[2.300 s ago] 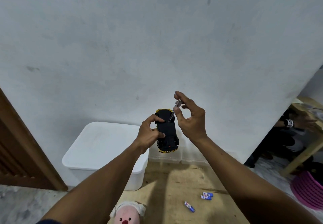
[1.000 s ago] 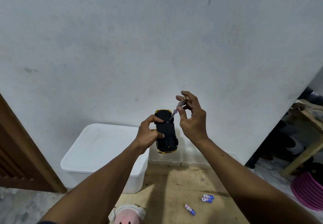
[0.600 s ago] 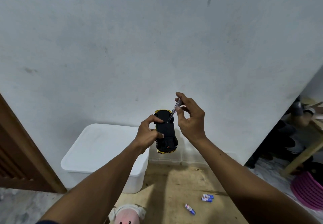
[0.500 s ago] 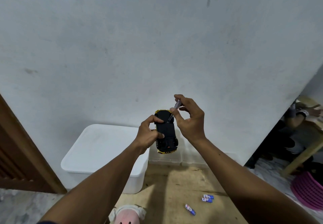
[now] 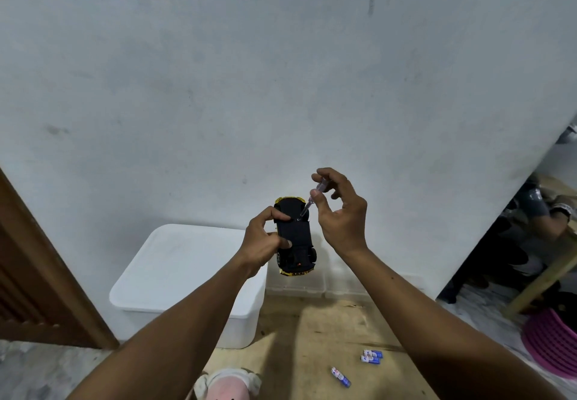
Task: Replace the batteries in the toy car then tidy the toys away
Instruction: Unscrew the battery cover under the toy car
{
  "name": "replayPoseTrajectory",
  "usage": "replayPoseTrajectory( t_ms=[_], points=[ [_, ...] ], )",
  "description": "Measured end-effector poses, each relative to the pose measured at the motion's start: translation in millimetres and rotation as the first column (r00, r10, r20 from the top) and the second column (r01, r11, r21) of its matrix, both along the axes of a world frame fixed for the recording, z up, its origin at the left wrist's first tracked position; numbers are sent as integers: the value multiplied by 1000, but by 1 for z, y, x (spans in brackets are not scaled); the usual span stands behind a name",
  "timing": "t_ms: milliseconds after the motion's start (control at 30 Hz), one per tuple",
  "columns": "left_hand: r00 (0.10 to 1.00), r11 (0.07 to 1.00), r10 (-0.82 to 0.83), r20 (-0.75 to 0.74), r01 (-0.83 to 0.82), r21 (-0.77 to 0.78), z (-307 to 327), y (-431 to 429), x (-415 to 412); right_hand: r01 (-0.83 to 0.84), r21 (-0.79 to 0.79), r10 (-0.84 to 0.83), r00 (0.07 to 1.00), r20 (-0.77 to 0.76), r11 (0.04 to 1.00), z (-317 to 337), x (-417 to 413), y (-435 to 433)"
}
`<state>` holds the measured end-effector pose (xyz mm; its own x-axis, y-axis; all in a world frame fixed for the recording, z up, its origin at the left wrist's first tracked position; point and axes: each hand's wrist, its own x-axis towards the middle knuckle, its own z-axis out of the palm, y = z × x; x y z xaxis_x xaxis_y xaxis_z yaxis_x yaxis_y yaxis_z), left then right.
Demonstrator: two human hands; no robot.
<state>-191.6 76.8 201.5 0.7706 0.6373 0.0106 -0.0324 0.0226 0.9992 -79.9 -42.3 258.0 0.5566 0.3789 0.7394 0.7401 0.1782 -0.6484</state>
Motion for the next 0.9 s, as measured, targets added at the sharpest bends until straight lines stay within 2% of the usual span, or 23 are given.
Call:
replayPoseTrajectory(
  t_ms=[233,400,533,900],
  points=[
    [1000,1000,1,7,-1,3,2,0,-2,-44,39,41,997,66,998,0,1,1],
    [1000,1000,-12,10,12,2,3,-3,-1,-11,-11,12,994,111,1000,-2,0,2],
    [1000,1000,-13,17,12,13,2,-2,1,-27,11,25,991,131,1000,1,-4,1],
    [1000,1000,-12,10,12,-1,1,-1,0,-57,29,54,996,76,998,4,-1,1]
  ],
)
